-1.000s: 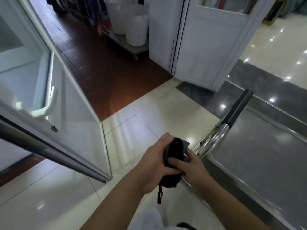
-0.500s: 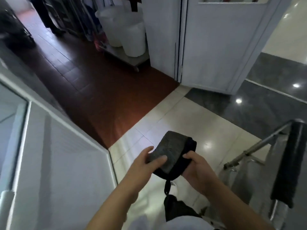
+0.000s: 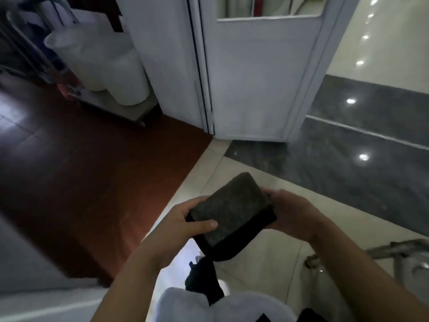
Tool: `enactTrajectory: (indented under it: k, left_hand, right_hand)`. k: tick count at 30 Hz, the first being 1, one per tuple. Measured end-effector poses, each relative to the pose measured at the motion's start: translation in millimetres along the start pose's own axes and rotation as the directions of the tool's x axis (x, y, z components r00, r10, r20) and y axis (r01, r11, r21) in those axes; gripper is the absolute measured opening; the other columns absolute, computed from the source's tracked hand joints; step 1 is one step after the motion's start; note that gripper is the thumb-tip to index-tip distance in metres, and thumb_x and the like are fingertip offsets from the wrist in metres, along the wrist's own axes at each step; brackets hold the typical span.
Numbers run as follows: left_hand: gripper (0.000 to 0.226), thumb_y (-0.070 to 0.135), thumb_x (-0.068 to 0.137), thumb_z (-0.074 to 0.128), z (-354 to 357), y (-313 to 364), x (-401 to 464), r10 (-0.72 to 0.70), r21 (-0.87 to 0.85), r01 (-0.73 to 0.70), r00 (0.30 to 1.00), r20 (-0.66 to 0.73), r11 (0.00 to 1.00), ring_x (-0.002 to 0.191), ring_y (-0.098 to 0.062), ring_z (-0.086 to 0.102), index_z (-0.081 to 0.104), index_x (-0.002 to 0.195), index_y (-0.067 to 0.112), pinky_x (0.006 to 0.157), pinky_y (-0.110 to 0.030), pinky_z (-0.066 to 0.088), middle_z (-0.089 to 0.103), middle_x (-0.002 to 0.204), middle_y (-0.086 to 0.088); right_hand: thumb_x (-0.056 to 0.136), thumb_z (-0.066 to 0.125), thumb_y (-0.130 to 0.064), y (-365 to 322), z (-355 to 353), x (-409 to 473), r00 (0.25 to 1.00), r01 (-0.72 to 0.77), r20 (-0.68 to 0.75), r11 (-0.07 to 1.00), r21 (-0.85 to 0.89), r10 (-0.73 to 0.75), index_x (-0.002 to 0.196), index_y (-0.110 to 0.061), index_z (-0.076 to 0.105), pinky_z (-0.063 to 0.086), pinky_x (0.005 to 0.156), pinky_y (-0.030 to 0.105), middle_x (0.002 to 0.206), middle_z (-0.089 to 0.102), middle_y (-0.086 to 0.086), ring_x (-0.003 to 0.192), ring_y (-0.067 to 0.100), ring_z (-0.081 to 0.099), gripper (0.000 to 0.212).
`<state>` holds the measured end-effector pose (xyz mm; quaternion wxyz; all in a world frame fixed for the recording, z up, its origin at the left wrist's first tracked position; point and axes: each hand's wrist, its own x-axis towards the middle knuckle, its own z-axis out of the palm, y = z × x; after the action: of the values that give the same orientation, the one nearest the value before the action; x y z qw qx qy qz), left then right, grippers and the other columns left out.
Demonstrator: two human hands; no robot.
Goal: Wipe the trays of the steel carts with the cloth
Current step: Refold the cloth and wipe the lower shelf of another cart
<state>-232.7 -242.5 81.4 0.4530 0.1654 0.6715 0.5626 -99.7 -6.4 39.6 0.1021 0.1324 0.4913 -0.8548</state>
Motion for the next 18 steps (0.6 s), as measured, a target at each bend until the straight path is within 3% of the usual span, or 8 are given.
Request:
enactTrajectory:
  k: [2,5,9,12,15,18]
  left_hand:
    - [0.041,0.002,0.079,0.078,-11.4,16.7,59.7,-0.016,0.029,0.015,0.999,0.039,0.999,0.103,-0.020,0.070,0.074,0.112,0.026,0.083,-0.032,0.057,0.074,0.109,-0.004]
    - [0.044,0.005,0.074,0.080,-16.8,45.7,149.6,-0.048,0.029,0.045,0.994,0.101,0.999,0.103,-0.021,0.070,0.074,0.111,0.028,0.086,-0.038,0.059,0.073,0.110,-0.003]
    - [0.049,0.010,0.070,0.085,3.4,88.7,267.4,-0.116,0.111,0.087,0.950,0.290,0.990,0.101,-0.024,0.071,0.070,0.115,0.022,0.085,-0.039,0.059,0.073,0.106,-0.005]
    - [0.034,0.003,0.079,0.077,48.6,113.6,346.3,-0.156,0.240,0.056,0.893,0.421,0.969,0.097,-0.026,0.072,0.071,0.110,0.015,0.080,-0.035,0.057,0.076,0.100,-0.007]
    - [0.028,0.001,0.082,0.075,108.4,134.7,406.7,-0.222,0.373,-0.005,0.795,0.565,0.928,0.095,-0.024,0.073,0.071,0.108,0.011,0.079,-0.034,0.058,0.077,0.098,-0.006]
    - [0.029,0.002,0.077,0.078,172.6,153.3,463.9,-0.278,0.441,-0.064,0.694,0.665,0.895,0.096,-0.024,0.072,0.074,0.103,0.014,0.083,-0.038,0.058,0.076,0.099,-0.009]
  right_hand:
    - [0.066,0.087,-0.047,-24.8,-21.6,24.2,0.985,-0.068,-0.171,0.965,-0.254,0.024,0.129,-0.014,0.063,0.052,0.099,0.051,0.122,0.069,0.011,0.114,0.031,0.065,0.075]
    - [0.083,0.077,-0.017,-54.0,-53.3,53.7,0.903,-0.104,-0.428,0.947,-0.303,-0.037,0.120,-0.013,0.067,0.051,0.103,0.050,0.113,0.074,0.004,0.108,0.022,0.070,0.039]
    - [0.088,0.071,-0.007,-96.8,-93.9,64.7,0.685,-0.061,-0.720,0.977,-0.205,-0.108,0.111,-0.018,0.071,0.056,0.093,0.036,0.103,0.077,-0.002,0.099,0.017,0.072,0.026]
    - [0.088,0.071,-0.005,-114.6,-128.0,56.6,0.479,0.009,-0.865,0.986,-0.164,-0.148,0.107,-0.023,0.075,0.056,0.089,0.039,0.099,0.077,-0.003,0.094,0.020,0.072,0.026]
    - [0.088,0.071,-0.003,-112.3,-165.2,35.5,0.269,0.113,-0.947,0.982,-0.151,-0.176,0.109,-0.022,0.076,0.058,0.085,0.037,0.099,0.077,-0.002,0.094,0.025,0.072,0.029]
    - [0.089,0.069,-0.001,-114.1,-209.1,17.1,0.158,0.166,-0.971,0.975,-0.151,-0.178,0.114,-0.020,0.074,0.056,0.082,0.026,0.103,0.077,-0.004,0.094,0.016,0.073,0.031]
